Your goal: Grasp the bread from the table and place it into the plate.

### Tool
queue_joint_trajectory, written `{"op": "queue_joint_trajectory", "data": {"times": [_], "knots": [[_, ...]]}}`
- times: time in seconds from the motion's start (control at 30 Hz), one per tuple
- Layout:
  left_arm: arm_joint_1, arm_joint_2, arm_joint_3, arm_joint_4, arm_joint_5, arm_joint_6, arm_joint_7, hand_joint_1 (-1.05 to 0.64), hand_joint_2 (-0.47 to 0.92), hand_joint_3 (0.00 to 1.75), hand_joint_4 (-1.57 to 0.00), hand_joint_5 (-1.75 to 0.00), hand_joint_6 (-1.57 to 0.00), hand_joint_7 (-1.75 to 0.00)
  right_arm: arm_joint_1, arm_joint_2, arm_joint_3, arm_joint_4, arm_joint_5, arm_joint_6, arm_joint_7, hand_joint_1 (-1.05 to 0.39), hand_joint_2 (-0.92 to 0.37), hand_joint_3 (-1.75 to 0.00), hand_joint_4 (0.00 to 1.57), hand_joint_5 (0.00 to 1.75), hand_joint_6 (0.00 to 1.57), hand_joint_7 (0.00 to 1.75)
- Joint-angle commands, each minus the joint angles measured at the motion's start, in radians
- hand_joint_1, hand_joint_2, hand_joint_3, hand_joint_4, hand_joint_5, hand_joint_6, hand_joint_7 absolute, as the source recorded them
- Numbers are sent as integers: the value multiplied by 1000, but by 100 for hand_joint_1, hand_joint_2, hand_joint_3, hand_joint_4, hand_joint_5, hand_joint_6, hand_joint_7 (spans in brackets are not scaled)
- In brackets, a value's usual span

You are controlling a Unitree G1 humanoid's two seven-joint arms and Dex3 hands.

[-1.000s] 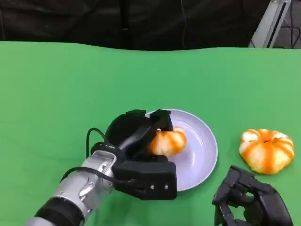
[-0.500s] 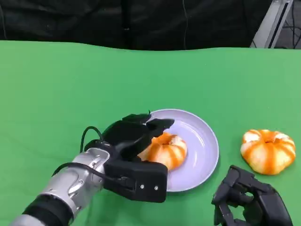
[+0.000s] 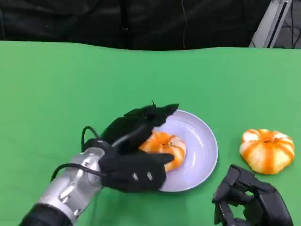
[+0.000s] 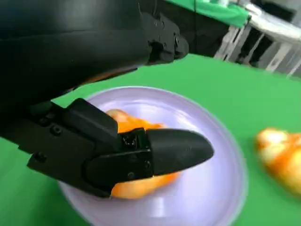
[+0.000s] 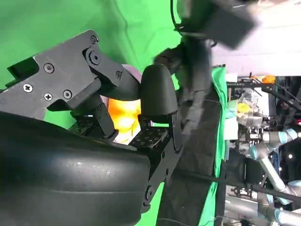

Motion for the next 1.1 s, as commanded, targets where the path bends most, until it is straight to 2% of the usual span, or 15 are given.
{"op": "queue_joint_trajectory", "data": {"times": [0.03,0.1,0.13,0.17,0.23,0.27,0.3,0.33,0.4,0.43,0.5,0.6,0.77,0.97,1.1], "knots": [[89,-39,150,-166,-305,133,-180,-20,92,35,-77,-19,-71,-11,2,-10,-9,-3,13,0,1,-13,-60,-113,82,175,76,153],[128,-48,208,-256,-432,231,-250,-7,91,52,-103,-26,-99,-14,1,-10,-9,-3,13,-1,1,-12,-61,-113,82,175,76,153],[144,-52,232,-298,-483,285,-272,-4,84,70,-103,-57,-115,-15,1,-9,-9,-3,13,-1,1,-12,-61,-113,82,175,77,153],[155,-53,246,-329,-516,327,-287,-3,77,83,-98,-82,-122,-16,1,-9,-9,-3,13,-1,1,-12,-61,-113,82,175,77,153],[185,-45,281,-392,-601,399,-338,-2,69,100,-93,-112,-130,-22,0,-10,-9,-3,12,-1,1,-12,-61,-113,82,175,77,153],[201,-38,302,-422,-650,430,-369,-4,59,119,-90,-136,-123,-53,0,-10,-9,-2,12,-2,1,-12,-61,-113,82,175,77,153],[213,-33,316,-445,-684,454,-391,-4,54,129,-88,-147,-110,-88,-1,-10,-10,-1,11,-3,1,-12,-61,-113,83,175,77,153],[220,-30,324,-460,-703,472,-403,-5,51,136,-87,-155,-100,-111,-1,-10,-10,-1,11,-3,1,-12,-61,-113,83,175,77,154],[271,-18,360,-530,-786,544,-432,-5,49,139,-87,-158,-95,-123,-1,-11,-11,-2,10,0,1,-12,-61,-113,83,175,77,154],[309,-10,387,-578,-846,593,-451,-9,52,130,-88,-168,-87,-147,-1,-12,-11,-2,10,2,0,-12,-61,-113,83,175,77,154],[377,13,433,-663,-956,682,-486,-12,54,124,-88,-173,-81,-162,-2,-13,-13,-1,9,0,1,-12,-61,-113,82,175,76,154],[446,49,480,-739,-1070,772,-526,-11,54,122,-88,-174,-79,-167,-4,-13,-13,3,9,-7,3,-12,-61,-113,83,175,76,154],[581,98,552,-760,-1187,783,-640,-18,69,96,-86,-175,-75,-173,-9,-14,-13,2,13,-2,6,-14,-61,-113,82,175,75,154],[680,148,615,-683,-1238,772,-759,-20,70,92,-84,-175,-73,-175,-15,-17,-14,6,2,-2,3,-14,-60,-113,82,175,74,155],[701,153,640,-638,-1249,769,-791,-20,69,90,-83,-175,-73,-175,-17,-18,-14,9,2,-2,5,-13,-60,-112,81,175,74,155]]}}
